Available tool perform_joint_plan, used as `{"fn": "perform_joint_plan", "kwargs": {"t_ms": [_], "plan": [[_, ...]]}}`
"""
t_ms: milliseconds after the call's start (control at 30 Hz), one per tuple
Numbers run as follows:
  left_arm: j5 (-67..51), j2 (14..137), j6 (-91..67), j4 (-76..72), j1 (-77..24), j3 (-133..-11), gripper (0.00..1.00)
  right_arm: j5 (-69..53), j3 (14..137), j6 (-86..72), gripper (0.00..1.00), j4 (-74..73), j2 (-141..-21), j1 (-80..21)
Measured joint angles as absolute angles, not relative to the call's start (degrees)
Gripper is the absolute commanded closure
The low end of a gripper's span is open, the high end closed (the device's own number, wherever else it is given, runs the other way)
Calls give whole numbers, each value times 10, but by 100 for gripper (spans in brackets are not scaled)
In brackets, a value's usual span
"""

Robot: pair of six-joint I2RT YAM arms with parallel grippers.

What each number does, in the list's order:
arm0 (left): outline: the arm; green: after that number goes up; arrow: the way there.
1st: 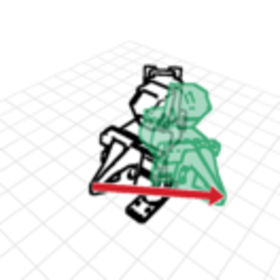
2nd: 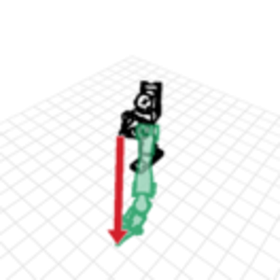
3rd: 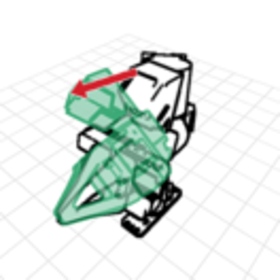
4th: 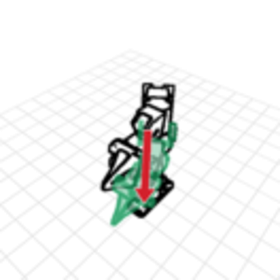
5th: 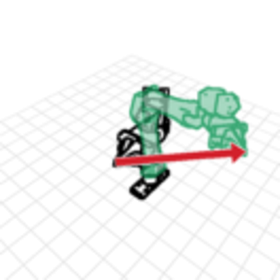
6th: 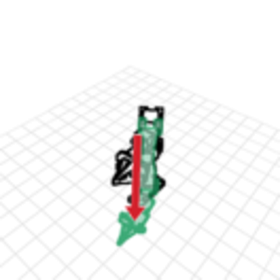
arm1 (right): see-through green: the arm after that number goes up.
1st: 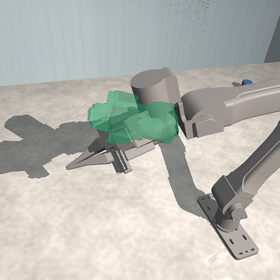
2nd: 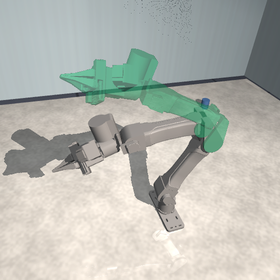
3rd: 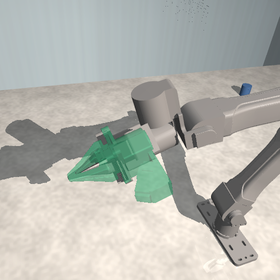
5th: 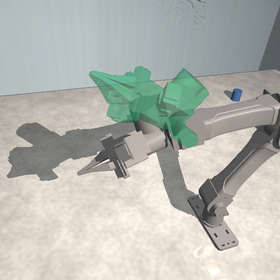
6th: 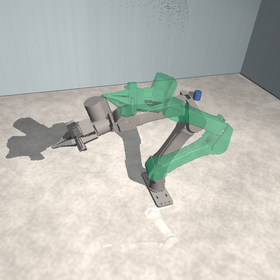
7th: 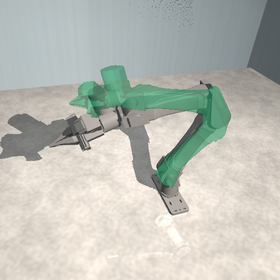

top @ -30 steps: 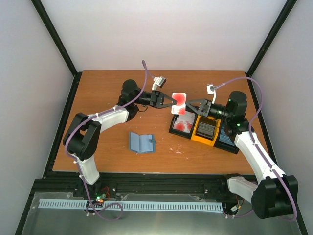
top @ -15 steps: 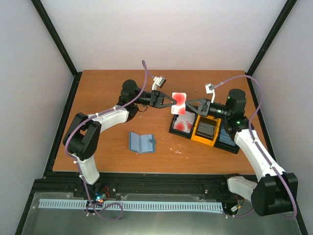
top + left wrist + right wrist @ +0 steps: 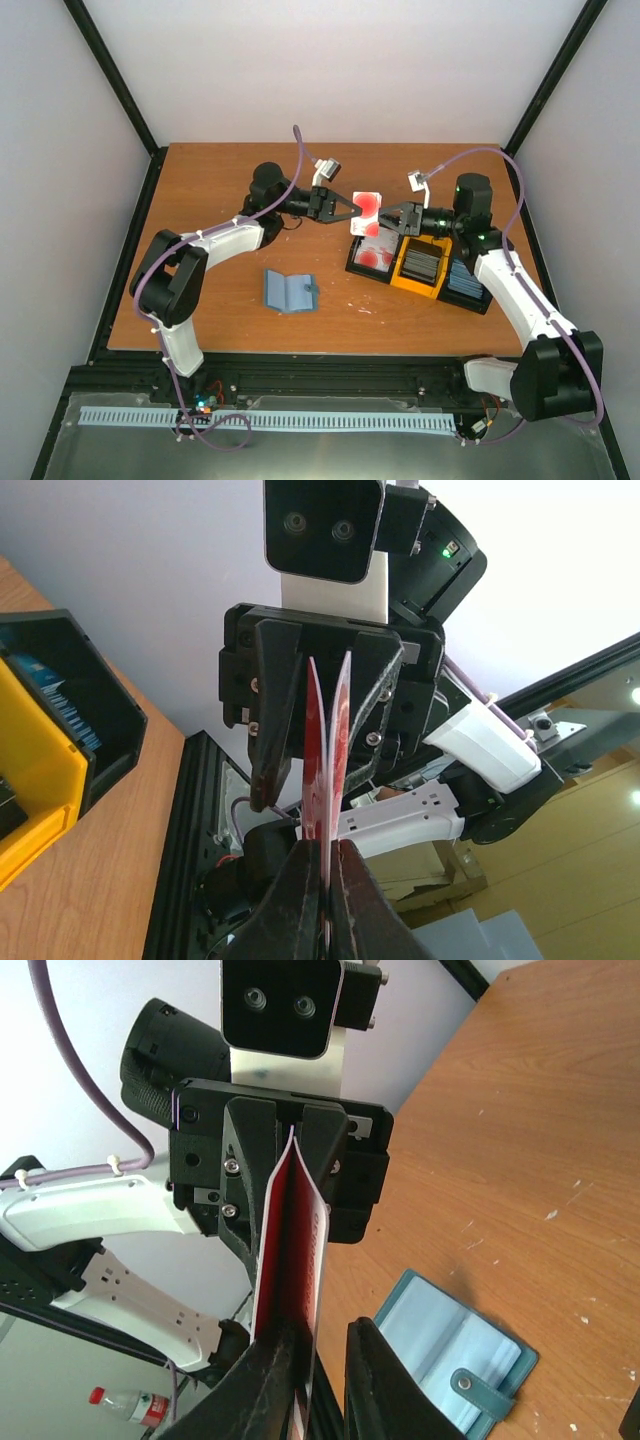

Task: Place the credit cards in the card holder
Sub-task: Pick up the credit card from the storage box.

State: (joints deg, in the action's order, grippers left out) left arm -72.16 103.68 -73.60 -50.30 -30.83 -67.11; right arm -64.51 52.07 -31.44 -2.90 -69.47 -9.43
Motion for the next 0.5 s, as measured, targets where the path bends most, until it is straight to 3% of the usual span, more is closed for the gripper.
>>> {"fn": "perform_joint_plan", "kwargs": {"t_ms": [200,500], "plan": [[-717,1041,-708,-444,-309,-683,95,-665,522,-336,97,-22,-717,-94],[-706,1091,-773,-454,-304,-701,82,-662,522,-407,97,14,-763,-92]]}}
